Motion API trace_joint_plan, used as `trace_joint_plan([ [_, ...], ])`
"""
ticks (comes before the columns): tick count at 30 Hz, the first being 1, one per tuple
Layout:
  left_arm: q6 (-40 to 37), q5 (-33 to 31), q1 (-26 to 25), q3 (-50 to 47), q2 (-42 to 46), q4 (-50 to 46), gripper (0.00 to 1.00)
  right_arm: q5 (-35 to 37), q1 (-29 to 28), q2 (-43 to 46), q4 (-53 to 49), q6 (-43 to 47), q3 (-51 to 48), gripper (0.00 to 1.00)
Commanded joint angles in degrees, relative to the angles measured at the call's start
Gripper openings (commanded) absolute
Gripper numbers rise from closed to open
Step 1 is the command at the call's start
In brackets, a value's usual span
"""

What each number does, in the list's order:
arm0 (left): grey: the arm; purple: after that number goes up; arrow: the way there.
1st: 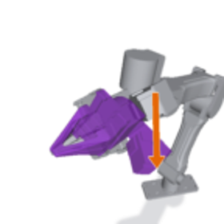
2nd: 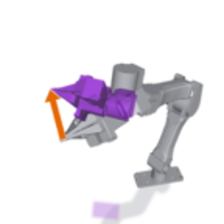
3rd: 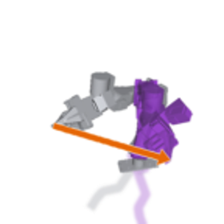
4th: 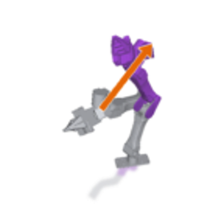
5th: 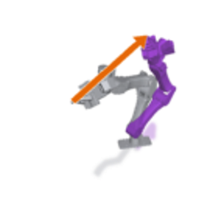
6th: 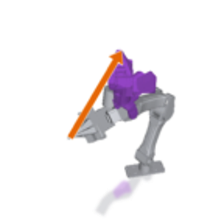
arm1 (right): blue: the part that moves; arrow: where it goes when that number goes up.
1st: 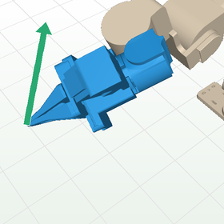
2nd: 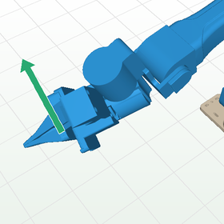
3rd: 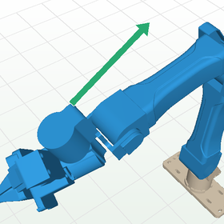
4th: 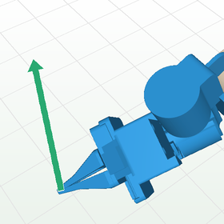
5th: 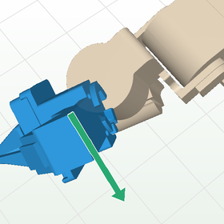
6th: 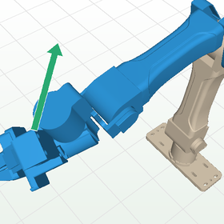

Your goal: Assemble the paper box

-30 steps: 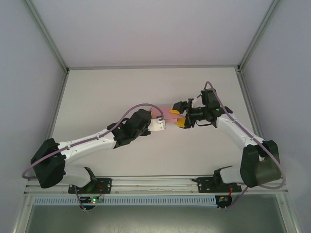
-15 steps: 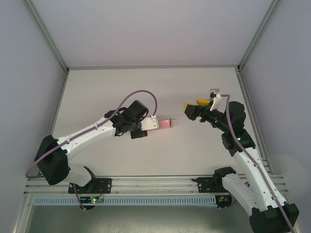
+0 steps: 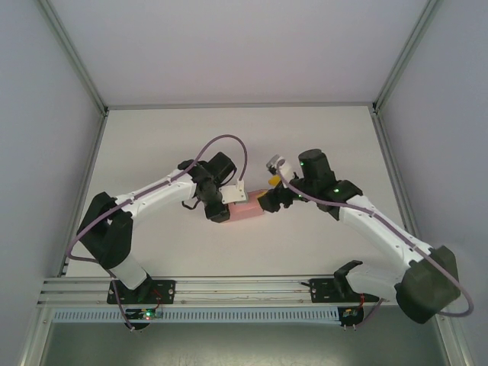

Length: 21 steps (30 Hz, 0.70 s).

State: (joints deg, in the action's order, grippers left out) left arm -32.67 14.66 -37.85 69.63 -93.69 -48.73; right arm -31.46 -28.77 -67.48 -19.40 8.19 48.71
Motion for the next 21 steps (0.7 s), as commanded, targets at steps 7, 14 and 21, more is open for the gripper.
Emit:
trace_joint_plan([
  [7,-2.1,2.4,0.7,4.7,-3.9,-7.6,0.37,4.0,-1.1,-4.6,-5.0,11.7,3.2,0.65],
  [14,-2.7,1.3,0.7,6.7,-5.3,-9.4,0.37,12.4,-1.1,-8.2,-4.9,12.7,4.9,0.63],
  [21,-2.2,1.6,0.7,7.3,-5.7,-9.2,0.37,7.9,-1.2,-11.4,-6.4,10.1,7.9,0.15],
])
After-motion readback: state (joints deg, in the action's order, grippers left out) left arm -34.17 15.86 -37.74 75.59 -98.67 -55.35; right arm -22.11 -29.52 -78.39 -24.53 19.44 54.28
